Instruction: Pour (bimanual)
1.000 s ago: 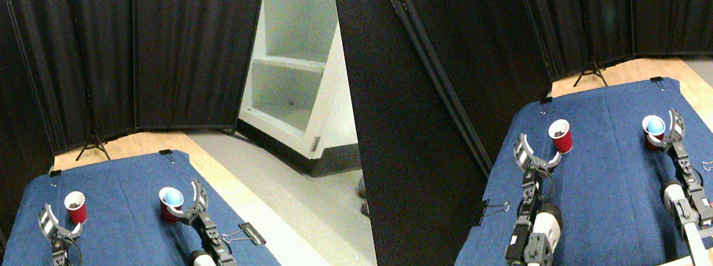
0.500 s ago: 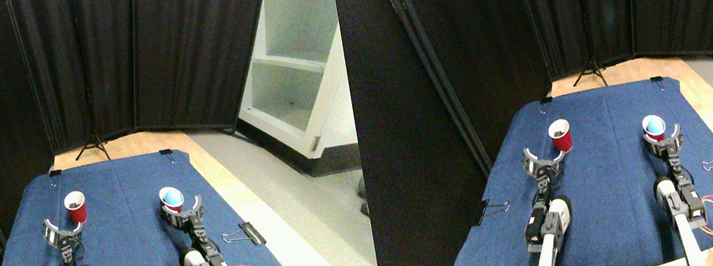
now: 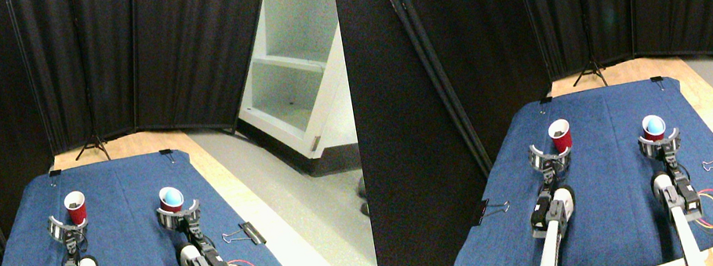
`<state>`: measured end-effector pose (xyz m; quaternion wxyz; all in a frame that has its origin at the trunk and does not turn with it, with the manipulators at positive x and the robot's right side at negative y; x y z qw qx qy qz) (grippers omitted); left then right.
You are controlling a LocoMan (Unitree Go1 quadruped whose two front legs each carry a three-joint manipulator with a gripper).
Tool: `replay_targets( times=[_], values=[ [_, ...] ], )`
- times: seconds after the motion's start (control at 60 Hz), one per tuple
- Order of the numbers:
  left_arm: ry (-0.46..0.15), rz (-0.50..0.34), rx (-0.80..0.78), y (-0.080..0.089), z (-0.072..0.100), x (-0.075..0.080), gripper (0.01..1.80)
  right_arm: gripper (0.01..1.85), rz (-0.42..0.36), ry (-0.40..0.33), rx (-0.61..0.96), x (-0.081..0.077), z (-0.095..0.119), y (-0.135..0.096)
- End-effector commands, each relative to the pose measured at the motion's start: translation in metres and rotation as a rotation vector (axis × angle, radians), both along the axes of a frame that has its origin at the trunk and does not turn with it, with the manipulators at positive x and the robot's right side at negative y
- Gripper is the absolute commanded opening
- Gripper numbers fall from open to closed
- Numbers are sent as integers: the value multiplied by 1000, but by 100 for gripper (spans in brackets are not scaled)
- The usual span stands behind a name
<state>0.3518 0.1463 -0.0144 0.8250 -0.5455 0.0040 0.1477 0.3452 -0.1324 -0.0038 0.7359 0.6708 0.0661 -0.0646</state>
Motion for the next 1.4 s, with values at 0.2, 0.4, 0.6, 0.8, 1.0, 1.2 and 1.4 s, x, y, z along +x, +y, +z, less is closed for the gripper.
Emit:
replay_targets(
  times=[0.2, 0.4, 0.6, 0.8, 1.0, 1.2, 1.4],
  values=[
    [-16, 9, -60, -9, 0, 10, 97, 108, 5, -48, 33, 5, -6, 4],
    [-13, 7, -97, -13, -2, 14, 101, 110, 6, -58, 49, 3, -11, 1],
    [-6, 5, -111, -17, -5, 18, 95, 108, -11, -55, 100, 8, -19, 0],
    [7, 15, -119, -15, -12, 24, 98, 109, -16, -65, 128, 14, -22, -1],
    [15, 29, -142, -11, -18, 32, 97, 110, -23, -68, 135, 16, -22, -2],
    [23, 27, -164, -8, -22, 39, 97, 109, -24, -62, 160, 16, -21, -3],
    [37, 30, -178, -9, -22, 49, 98, 109, -22, -67, 154, 16, -20, -4]
  ],
)
